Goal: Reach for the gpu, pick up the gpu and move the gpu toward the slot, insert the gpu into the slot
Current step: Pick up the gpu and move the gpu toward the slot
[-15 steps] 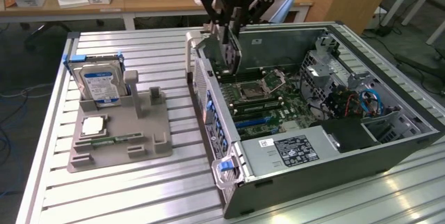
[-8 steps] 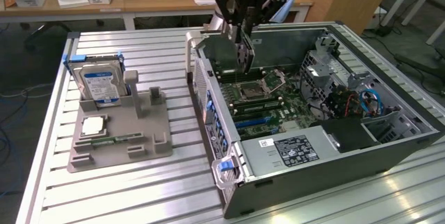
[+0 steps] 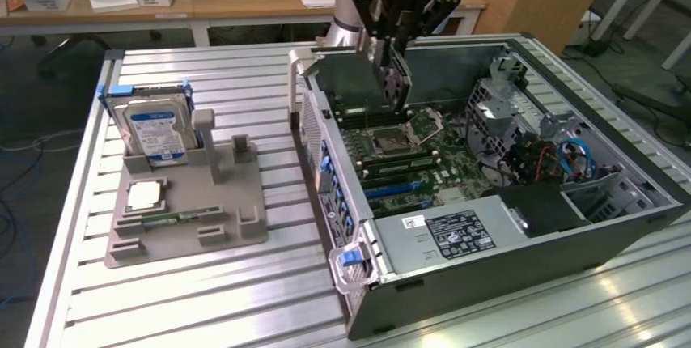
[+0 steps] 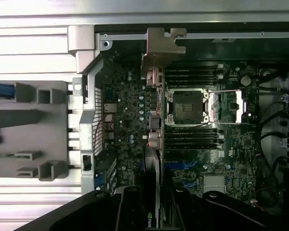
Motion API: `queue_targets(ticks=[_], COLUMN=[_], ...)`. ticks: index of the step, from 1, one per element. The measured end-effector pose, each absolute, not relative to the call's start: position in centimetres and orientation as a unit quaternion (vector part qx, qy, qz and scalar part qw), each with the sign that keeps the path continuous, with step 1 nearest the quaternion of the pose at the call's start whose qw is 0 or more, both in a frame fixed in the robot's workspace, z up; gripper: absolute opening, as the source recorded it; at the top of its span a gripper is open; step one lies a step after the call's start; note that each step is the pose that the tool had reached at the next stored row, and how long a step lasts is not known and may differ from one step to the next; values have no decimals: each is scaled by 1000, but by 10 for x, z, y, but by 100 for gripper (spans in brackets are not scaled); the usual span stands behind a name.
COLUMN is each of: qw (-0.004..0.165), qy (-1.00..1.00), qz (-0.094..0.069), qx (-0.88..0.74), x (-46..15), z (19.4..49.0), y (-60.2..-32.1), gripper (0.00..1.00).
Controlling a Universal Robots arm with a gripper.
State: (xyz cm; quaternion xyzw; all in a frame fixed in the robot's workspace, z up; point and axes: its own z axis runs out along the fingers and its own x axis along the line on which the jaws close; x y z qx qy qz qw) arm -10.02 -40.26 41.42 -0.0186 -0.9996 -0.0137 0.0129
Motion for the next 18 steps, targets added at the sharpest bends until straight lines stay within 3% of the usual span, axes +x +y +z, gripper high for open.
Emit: queue_targets(ticks=[18], qw=[12], qy=[-1000], qz=[-14], qx=[-7], x=[-45], z=[414], y=[-403], gripper=[26])
